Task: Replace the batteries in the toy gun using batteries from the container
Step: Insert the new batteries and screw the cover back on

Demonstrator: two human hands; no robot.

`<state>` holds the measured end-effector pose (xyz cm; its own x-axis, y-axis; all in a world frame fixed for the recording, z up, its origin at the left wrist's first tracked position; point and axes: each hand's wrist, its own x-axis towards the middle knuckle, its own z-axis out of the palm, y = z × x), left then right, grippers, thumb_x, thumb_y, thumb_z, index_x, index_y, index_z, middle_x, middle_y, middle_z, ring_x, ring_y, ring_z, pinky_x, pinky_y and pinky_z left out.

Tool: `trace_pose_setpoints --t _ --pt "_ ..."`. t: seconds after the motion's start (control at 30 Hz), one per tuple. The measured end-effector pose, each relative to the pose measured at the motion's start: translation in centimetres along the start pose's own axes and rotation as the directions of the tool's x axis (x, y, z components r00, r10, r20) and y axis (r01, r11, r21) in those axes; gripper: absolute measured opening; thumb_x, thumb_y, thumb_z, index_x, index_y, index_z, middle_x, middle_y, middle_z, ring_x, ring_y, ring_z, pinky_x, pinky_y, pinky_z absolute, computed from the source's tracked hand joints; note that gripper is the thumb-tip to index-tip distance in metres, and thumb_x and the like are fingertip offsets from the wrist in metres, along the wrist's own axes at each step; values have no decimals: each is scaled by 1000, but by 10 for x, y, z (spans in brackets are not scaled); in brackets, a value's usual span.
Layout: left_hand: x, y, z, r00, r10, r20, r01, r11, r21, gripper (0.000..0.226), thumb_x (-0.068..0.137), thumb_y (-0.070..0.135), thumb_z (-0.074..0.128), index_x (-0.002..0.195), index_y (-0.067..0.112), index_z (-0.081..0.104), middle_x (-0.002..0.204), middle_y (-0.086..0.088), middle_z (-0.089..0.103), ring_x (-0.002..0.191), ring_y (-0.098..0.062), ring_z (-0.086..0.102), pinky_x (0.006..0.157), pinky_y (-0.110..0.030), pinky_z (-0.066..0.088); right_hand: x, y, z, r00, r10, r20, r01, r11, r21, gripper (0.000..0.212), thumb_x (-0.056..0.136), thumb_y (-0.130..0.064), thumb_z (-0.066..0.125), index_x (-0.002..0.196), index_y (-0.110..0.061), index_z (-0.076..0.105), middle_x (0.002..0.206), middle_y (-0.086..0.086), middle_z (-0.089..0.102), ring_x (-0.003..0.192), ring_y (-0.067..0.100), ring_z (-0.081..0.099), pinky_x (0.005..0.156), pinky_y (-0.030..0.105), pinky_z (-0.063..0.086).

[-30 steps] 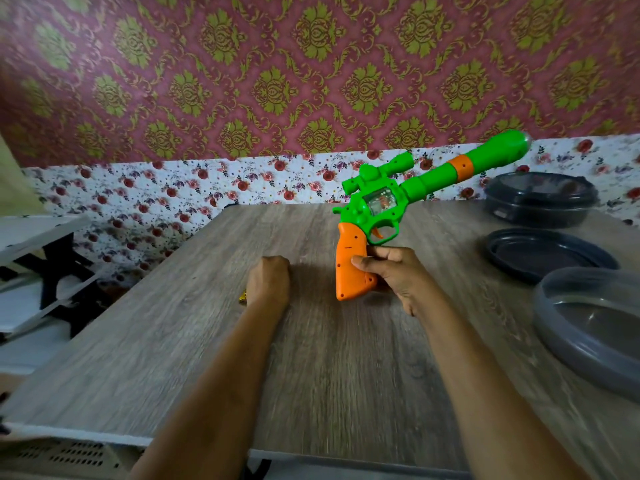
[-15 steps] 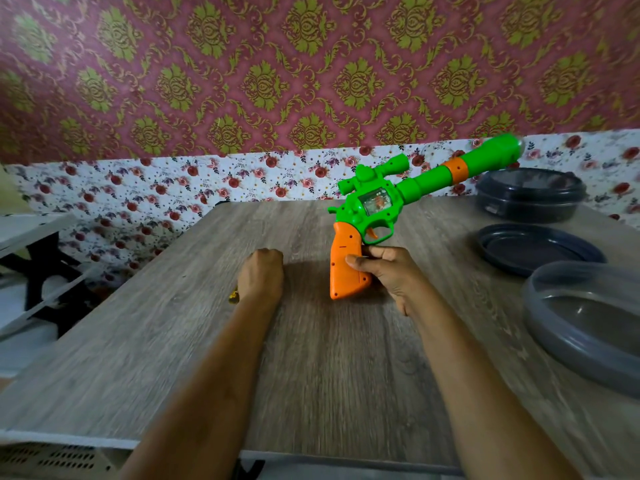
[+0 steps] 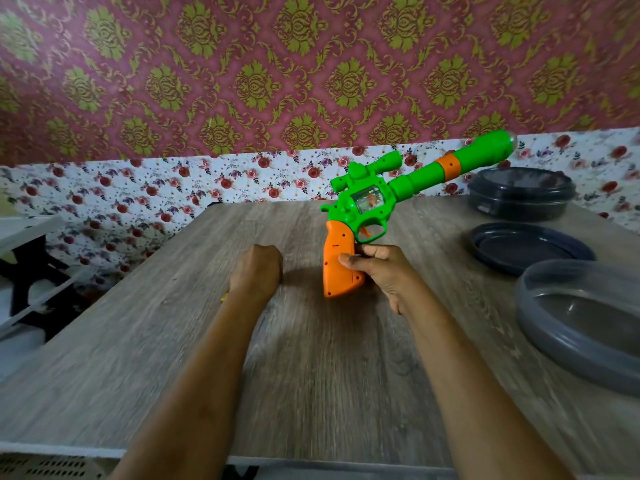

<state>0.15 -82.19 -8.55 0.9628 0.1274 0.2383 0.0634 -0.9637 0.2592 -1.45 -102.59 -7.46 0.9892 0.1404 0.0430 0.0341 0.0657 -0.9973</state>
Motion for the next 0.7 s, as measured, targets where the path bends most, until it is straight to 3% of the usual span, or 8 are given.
trace_pose_setpoints --t 0.07,0.13,0.2,0.27,0.37,0.43,0.57,0.7 --pt "-6 6 1 999 11 -39 -8 997 79 17 82 -1 56 89 4 70 93 -16 67 85 -32 64 71 -37 53 -1 1 1 1000 1 -9 -1 1000 -9 42 79 -4 67 119 1 59 115 15 65 95 16 60 81 22 48" --pt "-11 8 0 995 24 -101 -17 998 67 13 82 1 58 86 7 68 90 -14 68 82 -30 64 69 -36 53 -3 1 1 1000 4 -12 -4 1000 -26 42 79 -4 67 119 1 59 113 15 65 96 16 60 76 18 48" --pt "-15 7 -6 986 -2 -165 -23 988 -151 9 76 1 65 81 9 66 83 -11 69 75 -26 64 64 -32 52 -4 1 -1 1000 4 -15 -4 1000 -26 41 79 -2 66 119 2 59 109 13 65 94 16 59 66 10 49" --pt "-20 12 -16 989 -40 -141 -36 866 -499 17 73 -2 69 81 11 61 75 -12 68 68 -21 64 61 -27 51 -5 2 -1 1000 6 -28 -7 1000 -26 39 79 -1 66 118 3 59 102 9 63 91 16 59 59 4 48" --pt "-34 28 -32 997 81 0 -45 547 -836 28 77 -4 70 84 13 50 74 -15 68 64 -15 66 61 -25 56 0 4 -1 998 23 -63 -26 999 -45 38 78 -3 68 116 0 62 106 11 66 92 15 59 75 14 50" --pt "-39 36 -35 988 145 47 -34 507 -861 32 77 -4 71 85 13 45 73 -13 69 60 -11 66 59 -21 56 2 5 1 997 41 -71 -44 998 -41 38 77 -5 70 114 -2 63 106 14 67 93 15 59 79 22 48" --pt "-39 39 -32 986 146 84 2 488 -873 33 78 -4 70 86 12 42 68 -8 68 56 -7 65 55 -19 54 3 5 1 996 63 -67 -65 997 -30 37 77 -5 70 113 -2 64 103 12 66 92 15 59 68 13 45" --pt "-39 39 -31 983 135 121 45 464 -885 33 78 -3 70 87 12 41 67 -7 69 55 -7 66 52 -17 53 1 4 2 994 94 -54 -96 995 -39 38 77 -8 70 114 -4 64 99 6 65 92 14 58 63 13 42"
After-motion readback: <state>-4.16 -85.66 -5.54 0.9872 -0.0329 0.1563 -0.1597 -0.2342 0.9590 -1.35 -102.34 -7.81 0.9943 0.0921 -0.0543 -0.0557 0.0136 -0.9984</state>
